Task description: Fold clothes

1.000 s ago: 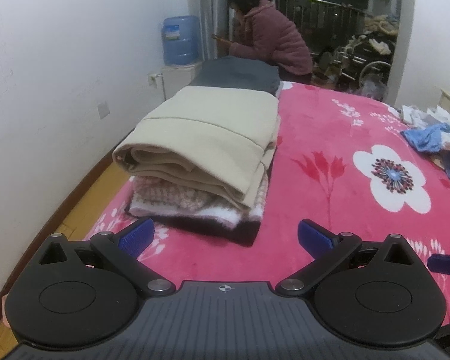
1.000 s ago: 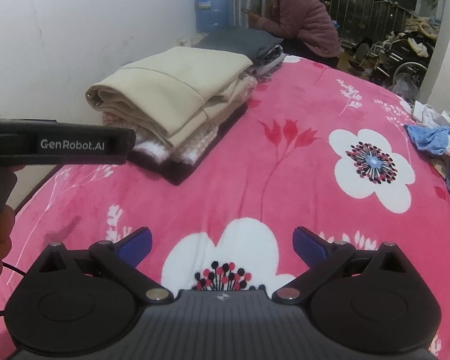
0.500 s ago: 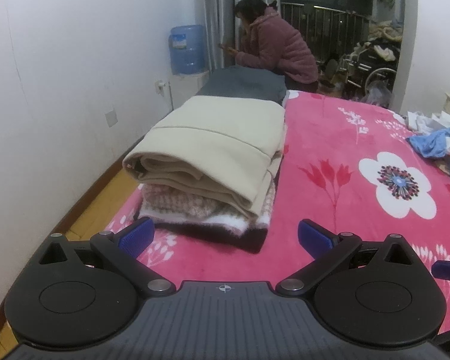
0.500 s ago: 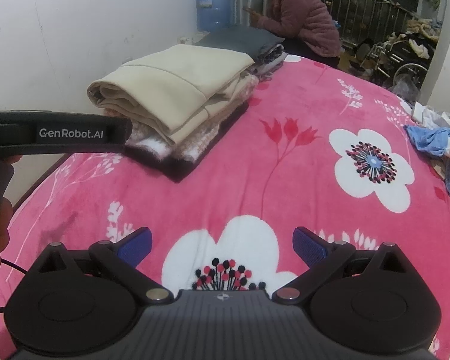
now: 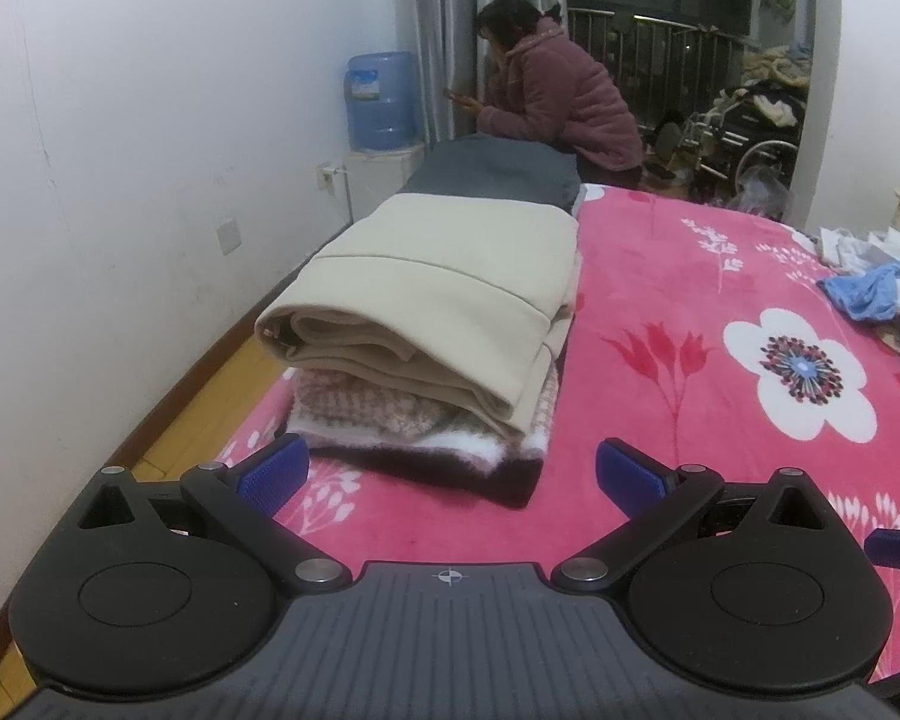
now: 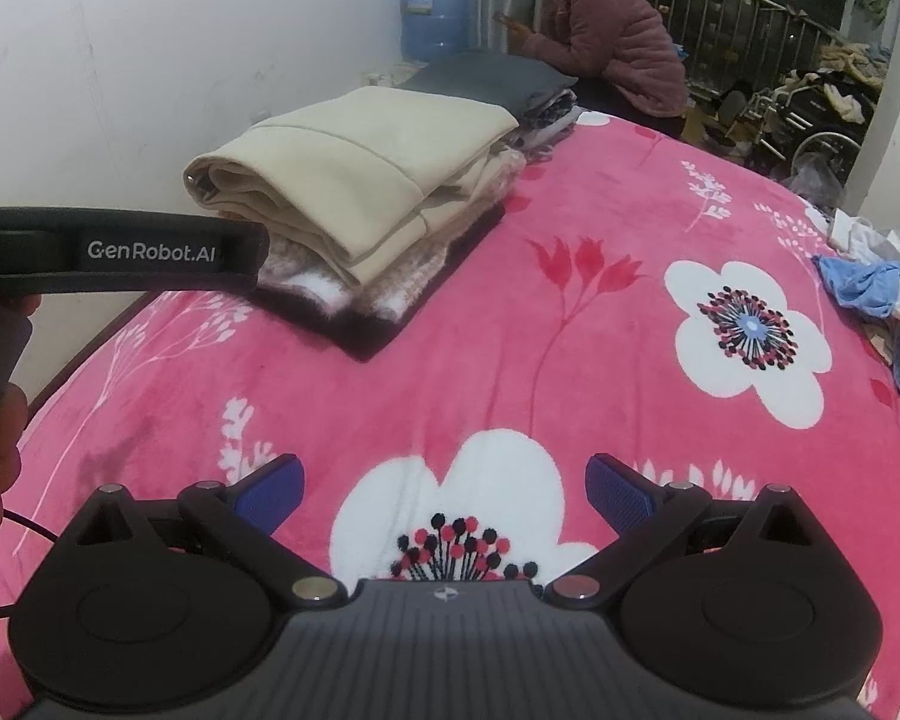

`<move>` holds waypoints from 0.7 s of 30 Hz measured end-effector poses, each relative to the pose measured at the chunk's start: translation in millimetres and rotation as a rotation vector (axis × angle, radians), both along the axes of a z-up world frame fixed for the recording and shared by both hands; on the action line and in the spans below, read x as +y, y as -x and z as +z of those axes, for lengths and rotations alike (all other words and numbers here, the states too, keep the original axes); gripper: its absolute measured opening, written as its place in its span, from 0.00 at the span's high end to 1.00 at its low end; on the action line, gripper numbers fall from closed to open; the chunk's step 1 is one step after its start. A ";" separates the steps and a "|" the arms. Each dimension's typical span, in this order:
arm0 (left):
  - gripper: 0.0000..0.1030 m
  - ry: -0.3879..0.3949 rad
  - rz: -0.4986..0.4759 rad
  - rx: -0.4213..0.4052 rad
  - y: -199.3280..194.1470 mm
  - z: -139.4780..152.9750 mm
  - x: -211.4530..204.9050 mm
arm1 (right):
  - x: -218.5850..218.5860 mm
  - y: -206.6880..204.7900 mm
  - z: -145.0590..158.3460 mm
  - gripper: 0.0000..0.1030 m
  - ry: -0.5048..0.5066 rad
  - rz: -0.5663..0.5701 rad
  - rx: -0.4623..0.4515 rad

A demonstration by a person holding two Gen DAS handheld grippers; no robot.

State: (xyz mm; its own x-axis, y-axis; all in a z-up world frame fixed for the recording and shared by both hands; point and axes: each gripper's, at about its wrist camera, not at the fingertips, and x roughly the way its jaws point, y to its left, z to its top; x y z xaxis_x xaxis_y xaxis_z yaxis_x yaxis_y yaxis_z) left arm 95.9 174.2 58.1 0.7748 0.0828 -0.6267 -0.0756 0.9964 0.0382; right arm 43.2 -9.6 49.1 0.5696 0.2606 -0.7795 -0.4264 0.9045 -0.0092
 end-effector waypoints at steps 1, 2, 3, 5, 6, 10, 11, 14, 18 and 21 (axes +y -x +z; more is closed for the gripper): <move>0.00 0.000 0.000 0.000 -0.3 -0.1 0.3 | 0.5 0.2 0.0 0.01 0.001 0.000 0.000; 0.00 0.000 0.000 0.000 -0.3 0.0 0.6 | 0.9 0.5 -0.1 0.01 0.001 0.001 0.000; 0.00 0.001 0.001 0.001 -0.3 0.1 0.9 | 1.1 0.7 -0.3 0.01 0.002 0.001 0.000; 0.00 0.001 0.001 0.000 -0.1 0.3 1.0 | 1.4 1.0 -0.5 0.01 0.002 0.002 0.001; 0.00 0.001 0.001 0.000 0.0 0.3 1.1 | 1.5 1.1 -0.6 0.01 0.003 0.002 0.001; 0.00 0.002 0.004 0.001 1.1 0.0 0.9 | 2.1 1.5 -0.5 0.01 0.004 0.001 0.001; 0.00 0.002 0.004 0.002 1.0 0.0 1.0 | 2.4 1.8 -0.5 0.01 0.004 0.001 0.001; 0.00 0.002 0.003 0.003 0.9 0.0 1.3 | 2.4 1.4 -1.0 0.01 0.004 0.003 0.002; 0.00 0.003 0.005 0.003 1.2 0.1 1.7 | 3.1 1.6 -0.9 0.01 0.004 0.004 0.001; 0.00 0.005 0.007 0.004 1.3 0.3 2.5 | 3.2 1.8 -1.2 0.01 0.006 0.005 0.002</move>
